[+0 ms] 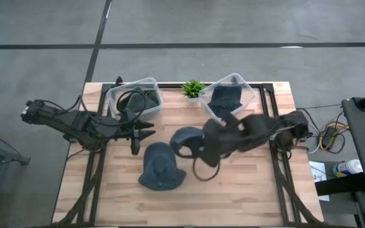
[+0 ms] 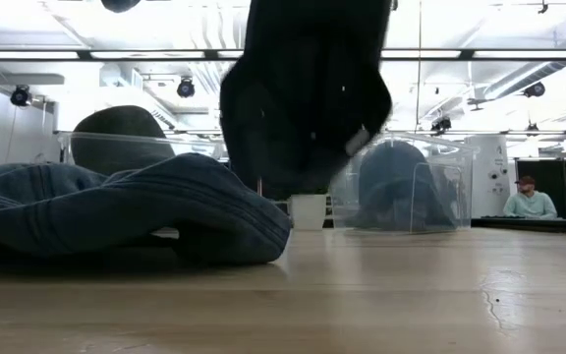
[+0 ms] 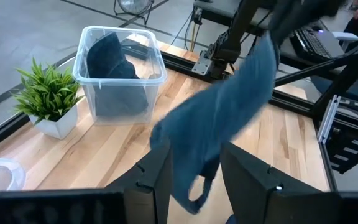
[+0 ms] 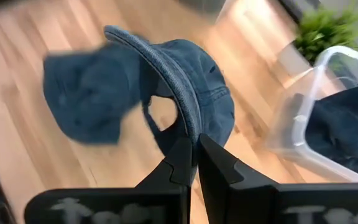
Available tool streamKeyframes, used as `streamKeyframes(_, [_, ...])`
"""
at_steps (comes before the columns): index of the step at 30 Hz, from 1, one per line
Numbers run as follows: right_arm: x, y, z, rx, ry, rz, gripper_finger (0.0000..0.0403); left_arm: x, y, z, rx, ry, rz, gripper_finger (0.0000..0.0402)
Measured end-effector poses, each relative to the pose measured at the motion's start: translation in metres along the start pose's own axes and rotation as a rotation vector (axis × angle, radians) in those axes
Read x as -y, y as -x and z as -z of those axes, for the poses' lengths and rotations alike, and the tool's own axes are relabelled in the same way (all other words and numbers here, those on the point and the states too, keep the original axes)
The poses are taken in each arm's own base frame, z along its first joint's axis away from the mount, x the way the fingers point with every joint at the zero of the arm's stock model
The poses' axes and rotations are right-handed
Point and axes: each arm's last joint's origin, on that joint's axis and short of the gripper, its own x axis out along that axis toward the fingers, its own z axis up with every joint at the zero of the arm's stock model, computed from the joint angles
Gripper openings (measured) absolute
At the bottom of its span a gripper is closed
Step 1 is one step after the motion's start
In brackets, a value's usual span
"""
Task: Pick & Place hat
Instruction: Put the right blue cap into the right transparent bin
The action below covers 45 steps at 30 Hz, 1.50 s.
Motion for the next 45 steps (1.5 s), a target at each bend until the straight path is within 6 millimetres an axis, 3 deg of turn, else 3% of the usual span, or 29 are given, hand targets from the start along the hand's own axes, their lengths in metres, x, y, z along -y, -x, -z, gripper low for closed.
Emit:
streamKeyframes(11, [0.065,0.07,-0.007,0.28,-0.331,0.011,0.001,0.0,0.0,0.0,0.001,-0.017,-0.002,0.0129])
streamKeyframes(20, [0.094,0.095,-0.002,0.431,-0.623,0.018,0.0011,0.0,0.0,0.0,0.002,-0.044,-0.004,0.0129])
streamKeyframes(29, [0.108,0.09,0.006,0.406,-0.792,0.016,0.0011,-0.001,0.0,0.0,0.01,-0.066,-0.024,0.0129])
streamKeyframes(36, [0.097,0.068,0.011,0.337,-0.864,0.032,0.0011,-0.003,0.001,-0.006,0.109,-0.092,-0.164,0.0129])
streamKeyframes(45, [0.079,0.052,-0.005,0.461,-0.914,-0.072,0.0011,0.004,0.001,-0.024,0.265,-0.222,-0.15,0.0129])
